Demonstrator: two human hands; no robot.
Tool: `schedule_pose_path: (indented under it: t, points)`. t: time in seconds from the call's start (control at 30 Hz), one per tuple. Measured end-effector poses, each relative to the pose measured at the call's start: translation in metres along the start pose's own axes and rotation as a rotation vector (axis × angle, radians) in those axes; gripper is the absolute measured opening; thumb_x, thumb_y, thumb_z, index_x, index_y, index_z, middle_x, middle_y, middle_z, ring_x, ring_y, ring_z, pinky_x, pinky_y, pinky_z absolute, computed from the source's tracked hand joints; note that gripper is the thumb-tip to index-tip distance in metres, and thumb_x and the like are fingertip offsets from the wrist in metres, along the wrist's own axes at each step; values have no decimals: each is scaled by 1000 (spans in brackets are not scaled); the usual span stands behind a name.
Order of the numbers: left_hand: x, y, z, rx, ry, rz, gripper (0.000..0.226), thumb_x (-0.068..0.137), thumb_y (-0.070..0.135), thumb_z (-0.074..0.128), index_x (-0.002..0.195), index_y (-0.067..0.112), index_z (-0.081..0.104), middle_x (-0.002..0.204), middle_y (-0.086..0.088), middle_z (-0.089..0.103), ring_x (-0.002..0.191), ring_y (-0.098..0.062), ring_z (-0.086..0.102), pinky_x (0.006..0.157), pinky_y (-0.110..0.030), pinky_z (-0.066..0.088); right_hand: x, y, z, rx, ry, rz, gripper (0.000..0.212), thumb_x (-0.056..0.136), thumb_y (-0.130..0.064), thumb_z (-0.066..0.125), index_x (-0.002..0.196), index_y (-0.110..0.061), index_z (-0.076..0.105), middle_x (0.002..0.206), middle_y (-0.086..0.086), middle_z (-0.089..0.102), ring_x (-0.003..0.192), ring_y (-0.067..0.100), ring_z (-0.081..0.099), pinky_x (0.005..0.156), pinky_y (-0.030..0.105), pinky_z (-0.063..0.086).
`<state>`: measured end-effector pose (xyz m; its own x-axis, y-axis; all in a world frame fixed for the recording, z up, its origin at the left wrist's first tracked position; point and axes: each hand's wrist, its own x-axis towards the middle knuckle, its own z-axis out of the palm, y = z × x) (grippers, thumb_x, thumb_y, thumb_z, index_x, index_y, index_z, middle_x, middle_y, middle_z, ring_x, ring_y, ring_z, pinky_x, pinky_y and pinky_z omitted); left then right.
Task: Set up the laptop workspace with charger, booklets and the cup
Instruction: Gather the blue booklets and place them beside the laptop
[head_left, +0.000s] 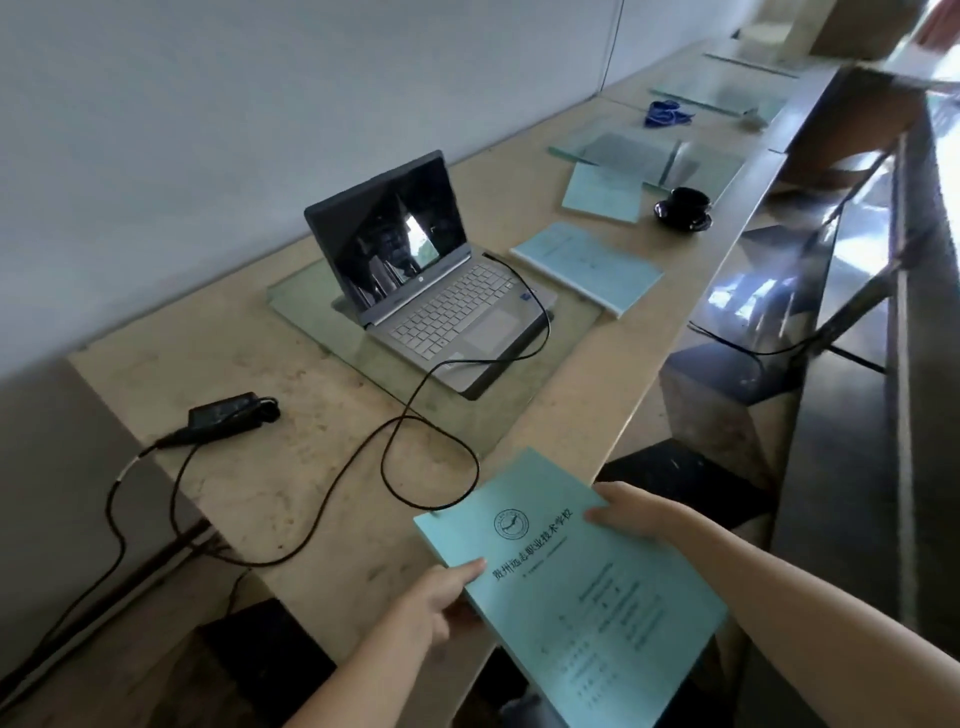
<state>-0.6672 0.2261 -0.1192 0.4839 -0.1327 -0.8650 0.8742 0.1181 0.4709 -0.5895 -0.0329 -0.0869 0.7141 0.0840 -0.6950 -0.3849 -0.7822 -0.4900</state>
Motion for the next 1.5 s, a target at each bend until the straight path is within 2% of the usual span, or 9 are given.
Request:
schedule_pose_path:
  t: [0.1, 0.17, 0.3, 0.53, 0.7, 0.87, 1.1, 1.2, 1.5]
  points:
    - [-2, 5, 17, -43, -37, 11, 37, 85, 12, 66, 118, -4, 60, 123, -19, 62, 115, -33, 57, 108, -47, 37, -9, 14, -6, 123, 44, 30, 18, 95, -19, 55, 112, -14, 61, 103, 2, 66, 86, 15, 67, 65, 20, 54]
    - [-2, 12, 28, -126, -55, 21, 35, 84, 4, 64, 116, -8, 57, 114, -24, 64, 92, -33, 63, 89, -44, 49, -11, 18, -13, 199, 97, 31, 7, 95, -20, 55, 101, -21, 60, 91, -4, 68, 74, 8, 67, 54, 15, 51]
    - [1, 33, 49, -216, -104, 69, 11, 86, -2, 58, 97, -1, 62, 79, -17, 71, 68, -29, 66, 56, -34, 57, -8, 19, -36, 351, 200, -6, 12, 94, -18, 57, 104, -14, 62, 94, 4, 72, 78, 20, 71, 71, 33, 58]
    - [19, 91, 102, -200, -10, 234, 23, 85, -3, 60, 108, 0, 59, 104, -21, 65, 99, -37, 61, 76, -42, 52, 12, 22, -102, 500, 296, -92, 16, 94, -15, 57, 108, -14, 64, 100, 11, 74, 83, 28, 73, 77, 43, 60]
    - [42, 130, 149, -222, 81, 300, 8, 84, -2, 62, 88, 5, 61, 86, -14, 68, 79, -30, 64, 65, -35, 51, 34, 30, -157, 522, 337, -128, 12, 94, -17, 57, 103, -20, 64, 94, 6, 75, 78, 24, 74, 74, 40, 60]
    - [68, 171, 199, -242, 160, 385, 7, 83, 0, 65, 85, 6, 62, 86, -14, 69, 76, -29, 65, 62, -33, 51, 62, 43, -216, 517, 367, -177, 12, 93, -17, 57, 99, -23, 65, 81, -5, 76, 67, 15, 74, 58, 27, 57]
    - [98, 217, 248, -239, 293, 441, 13, 77, 3, 72, 80, 8, 61, 78, -10, 69, 65, -23, 66, 53, -28, 50, 96, 53, -279, 504, 374, -218, 9, 93, -20, 58, 97, -23, 64, 88, 2, 75, 75, 23, 74, 69, 37, 61]
    - [108, 233, 257, -230, 334, 457, 13, 78, 2, 71, 77, 9, 61, 74, -8, 69, 62, -20, 65, 49, -26, 50, 115, 52, -297, 506, 365, -226, 9, 93, -18, 57, 99, -22, 63, 87, 1, 74, 73, 21, 72, 67, 33, 60]
    - [166, 299, 275, -273, 355, 508, 20, 83, -4, 62, 101, 6, 65, 92, -16, 70, 85, -33, 66, 83, -43, 54, 192, 42, -353, 535, 350, -209, 9, 93, -18, 57, 92, -23, 64, 82, 0, 74, 65, 17, 71, 63, 32, 59]
